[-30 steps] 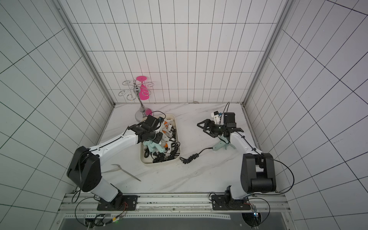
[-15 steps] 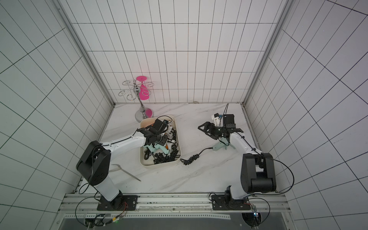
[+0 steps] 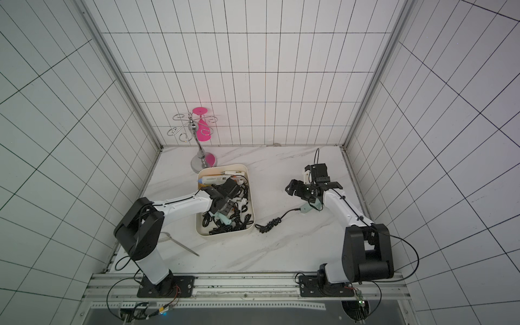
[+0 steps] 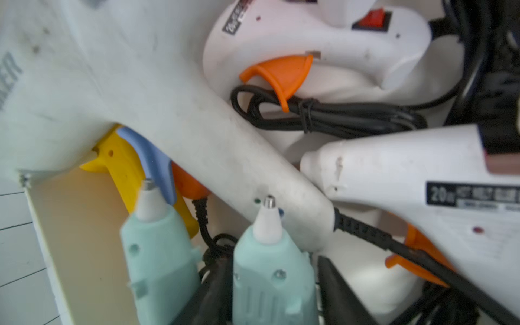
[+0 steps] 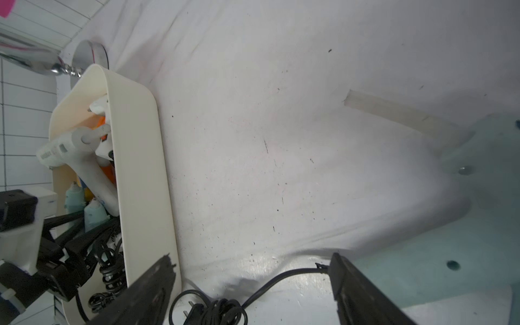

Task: Put the hot melt glue gun into the storage box
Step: Place the hot melt adhesive gun in the storage box.

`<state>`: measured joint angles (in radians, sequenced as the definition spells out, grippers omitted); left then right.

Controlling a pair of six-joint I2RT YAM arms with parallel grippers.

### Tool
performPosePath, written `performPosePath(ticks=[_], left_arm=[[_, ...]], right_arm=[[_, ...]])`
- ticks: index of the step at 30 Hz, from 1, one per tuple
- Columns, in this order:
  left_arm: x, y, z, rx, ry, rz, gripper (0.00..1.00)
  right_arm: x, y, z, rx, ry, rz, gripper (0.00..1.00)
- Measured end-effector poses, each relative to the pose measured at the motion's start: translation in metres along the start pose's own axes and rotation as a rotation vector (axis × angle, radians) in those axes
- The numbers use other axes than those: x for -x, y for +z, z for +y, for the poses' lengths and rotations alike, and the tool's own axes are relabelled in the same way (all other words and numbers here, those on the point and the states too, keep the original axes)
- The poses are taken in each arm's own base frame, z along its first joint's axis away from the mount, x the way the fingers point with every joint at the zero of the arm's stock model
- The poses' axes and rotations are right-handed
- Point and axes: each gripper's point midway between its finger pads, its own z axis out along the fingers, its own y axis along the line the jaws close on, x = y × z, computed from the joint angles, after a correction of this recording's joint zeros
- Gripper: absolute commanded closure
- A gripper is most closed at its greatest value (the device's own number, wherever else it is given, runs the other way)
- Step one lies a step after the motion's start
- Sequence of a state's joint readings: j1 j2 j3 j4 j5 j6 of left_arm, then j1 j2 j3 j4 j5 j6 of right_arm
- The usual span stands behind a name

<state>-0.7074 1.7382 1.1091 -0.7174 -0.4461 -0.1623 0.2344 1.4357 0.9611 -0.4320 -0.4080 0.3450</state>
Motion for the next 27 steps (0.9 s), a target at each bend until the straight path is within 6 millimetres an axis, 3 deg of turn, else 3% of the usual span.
performPosePath(ticks=[1,5,11,13,16,18,24,27], left_arm=[[0.0,-0.004,-0.002,0.004,0.009,-0.001,0.06],[0.002,-0.034,-0.001,-0.011,0.034,-0.024,0.04],[0.045,-0.097,0.022,-0.055,-0.064,-0.209,0.04],[0.051,-0.106,0.033,-0.075,-0.117,-0.239,0.04],[0.044,-0.095,0.048,-0.109,-0.21,-0.207,0.08],[0.028,-0.078,0.052,-0.133,-0.253,-0.156,0.11],[-0.021,-0.049,0.014,-0.276,-0.262,-0.037,0.23],[-0.022,-0.045,0.009,-0.295,-0.272,-0.029,0.25]], right_arm=[[-0.003,0.001,0.001,-0.007,-0.01,0.008,0.11],[-0.007,0.002,-0.003,-0.054,-0.023,0.016,0.1],[-0.007,-0.009,-0.032,-0.214,0.042,0.009,0.1],[-0.007,-0.015,-0.042,-0.263,0.076,0.009,0.1],[-0.011,-0.022,-0.059,-0.326,0.131,0.02,0.11],[-0.017,-0.026,-0.069,-0.362,0.165,0.038,0.11],[-0.031,-0.026,-0.082,-0.413,0.211,0.097,0.11],[-0.035,-0.015,-0.087,-0.426,0.228,0.147,0.12]])
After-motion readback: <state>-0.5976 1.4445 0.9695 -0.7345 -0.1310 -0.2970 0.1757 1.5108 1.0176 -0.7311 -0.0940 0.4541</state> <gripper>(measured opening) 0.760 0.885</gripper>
